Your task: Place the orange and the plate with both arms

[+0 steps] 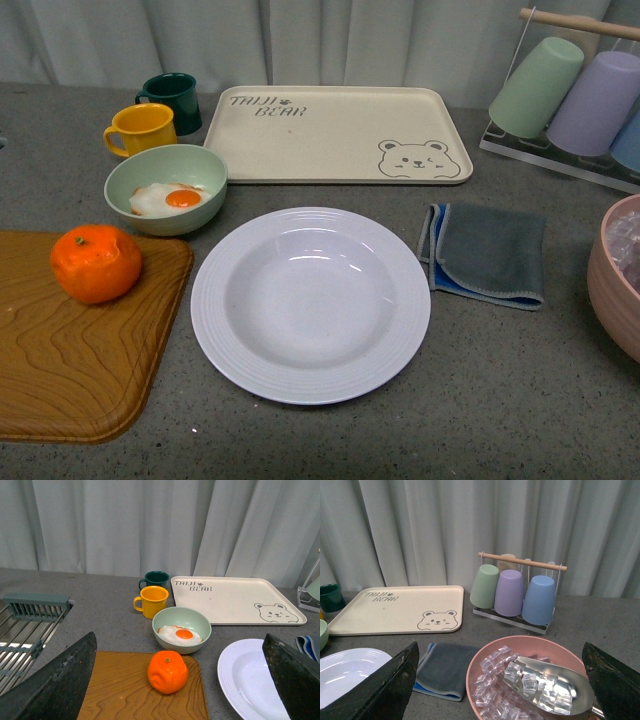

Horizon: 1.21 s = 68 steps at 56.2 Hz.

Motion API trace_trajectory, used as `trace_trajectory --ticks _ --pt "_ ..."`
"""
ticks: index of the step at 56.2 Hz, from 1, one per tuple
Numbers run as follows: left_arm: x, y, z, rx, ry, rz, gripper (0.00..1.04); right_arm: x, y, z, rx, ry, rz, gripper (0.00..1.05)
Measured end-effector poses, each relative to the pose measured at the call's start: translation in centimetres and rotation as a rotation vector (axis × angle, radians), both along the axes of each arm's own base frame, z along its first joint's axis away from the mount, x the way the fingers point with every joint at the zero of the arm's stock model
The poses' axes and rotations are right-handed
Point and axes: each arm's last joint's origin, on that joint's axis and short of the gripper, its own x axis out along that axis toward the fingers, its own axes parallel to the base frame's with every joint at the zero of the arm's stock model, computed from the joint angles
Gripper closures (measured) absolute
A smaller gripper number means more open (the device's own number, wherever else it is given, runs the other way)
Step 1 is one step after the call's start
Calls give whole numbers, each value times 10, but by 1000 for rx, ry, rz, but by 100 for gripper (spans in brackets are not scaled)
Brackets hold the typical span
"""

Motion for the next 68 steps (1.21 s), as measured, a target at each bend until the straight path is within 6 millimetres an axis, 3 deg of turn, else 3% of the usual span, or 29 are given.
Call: trace_trajectory --ticks 50,52,57,68 --pt "0 0 0 0 0 0 7 0 0 0 0 0 0 9" --pt "1 0 -1 -27 82 61 7 0 0 0 0 0 0 9" --pt "14 -4 -5 -74 269 142 7 0 0 0 0 -2 0 9" --pt "55 -18 2 -103 313 79 7 0 0 0 0 -2 0 9"
